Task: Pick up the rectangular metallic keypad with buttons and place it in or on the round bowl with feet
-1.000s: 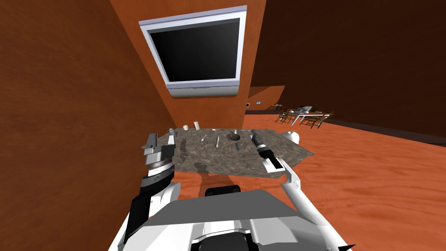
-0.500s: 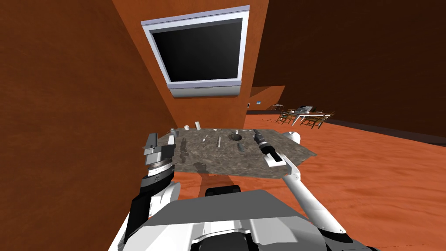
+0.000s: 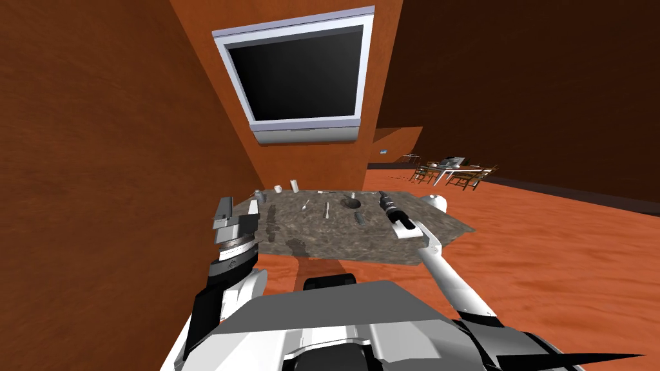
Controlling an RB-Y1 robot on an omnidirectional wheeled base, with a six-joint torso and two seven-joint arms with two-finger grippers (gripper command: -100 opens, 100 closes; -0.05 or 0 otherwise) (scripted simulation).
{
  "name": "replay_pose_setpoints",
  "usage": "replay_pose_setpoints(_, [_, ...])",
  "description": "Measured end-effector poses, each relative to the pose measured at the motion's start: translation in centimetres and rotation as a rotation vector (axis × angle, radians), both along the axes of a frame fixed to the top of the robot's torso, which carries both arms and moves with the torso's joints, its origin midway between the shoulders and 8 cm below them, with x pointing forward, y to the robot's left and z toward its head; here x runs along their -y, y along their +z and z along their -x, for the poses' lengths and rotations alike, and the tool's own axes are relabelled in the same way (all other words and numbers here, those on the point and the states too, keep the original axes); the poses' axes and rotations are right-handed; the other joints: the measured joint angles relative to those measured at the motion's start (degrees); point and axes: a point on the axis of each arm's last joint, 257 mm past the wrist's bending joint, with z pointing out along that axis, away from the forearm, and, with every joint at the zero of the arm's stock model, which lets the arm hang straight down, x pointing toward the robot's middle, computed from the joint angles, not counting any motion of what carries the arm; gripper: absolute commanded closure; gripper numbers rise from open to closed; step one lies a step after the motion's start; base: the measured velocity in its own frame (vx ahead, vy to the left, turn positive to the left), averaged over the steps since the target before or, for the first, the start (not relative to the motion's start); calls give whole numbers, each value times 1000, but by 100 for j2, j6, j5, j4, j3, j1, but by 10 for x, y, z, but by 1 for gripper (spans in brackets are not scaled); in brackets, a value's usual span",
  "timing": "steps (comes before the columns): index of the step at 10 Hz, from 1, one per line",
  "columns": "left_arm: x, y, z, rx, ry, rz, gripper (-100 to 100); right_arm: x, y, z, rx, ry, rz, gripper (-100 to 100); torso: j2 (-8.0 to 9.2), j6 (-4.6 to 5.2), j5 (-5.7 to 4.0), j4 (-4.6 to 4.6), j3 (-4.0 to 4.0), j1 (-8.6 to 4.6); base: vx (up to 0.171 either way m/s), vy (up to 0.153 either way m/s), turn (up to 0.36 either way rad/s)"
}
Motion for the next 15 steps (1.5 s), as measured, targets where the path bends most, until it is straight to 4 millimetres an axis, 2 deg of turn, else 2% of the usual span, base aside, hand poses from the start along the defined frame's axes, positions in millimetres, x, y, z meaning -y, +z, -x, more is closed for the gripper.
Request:
replay_pose_setpoints(1, [0, 0, 0, 0, 0, 0, 0, 5, -5, 0, -18, -14, -7, -100, 3, 0, 0, 1, 2, -4, 25, 81, 19])
replay_pose_setpoints(6, [0, 0, 0, 0, 0, 0, 0, 65, -15, -13, -97, -141, -83, -100, -2, 0, 2, 0, -1, 4, 19, 53, 7])
replay_pose_setpoints(8, [0, 0, 0, 0, 0, 0, 0, 84, -19, -13, -127, -191, -117, -100, -4, -1, 2, 0, -1, 5, 31, 72, 20])
replay_pose_setpoints(10, [0, 0, 0, 0, 0, 0, 0, 104, -34, -8, -172, -243, -153, -100, 4, 1, 0, 1, 2, -3, 12, 57, 8])
replay_pose_setpoints(11, [0, 0, 0, 0, 0, 0, 0, 119, -30, -11, -176, -274, -178, -100, 0, -1, 2, 1, 1, 6, 33, 76, 15])
replay_pose_setpoints(12, [0, 0, 0, 0, 0, 0, 0, 132, -36, -10, -194, -306, -205, -100, -3, 0, 2, -1, -2, 7, 19, 34, -2])
replay_pose_setpoints(13, [0, 0, 0, 0, 0, 0, 0, 135, -41, -7, -214, -324, -218, -100, 1, 1, 0, 0, 1, -3, 16, 74, 29])
replay_pose_setpoints(14, [0, 0, 0, 0, 0, 0, 0, 147, -39, -7, -218, -356, -249, -100, 1, -1, 2, 1, 1, 7, 27, 75, 12])
replay_pose_setpoints(15, [0, 0, 0, 0, 0, 0, 0, 157, -50, -6, -240, -390, -279, -100, -2, 0, 2, -1, -1, 8, 21, 30, -2])
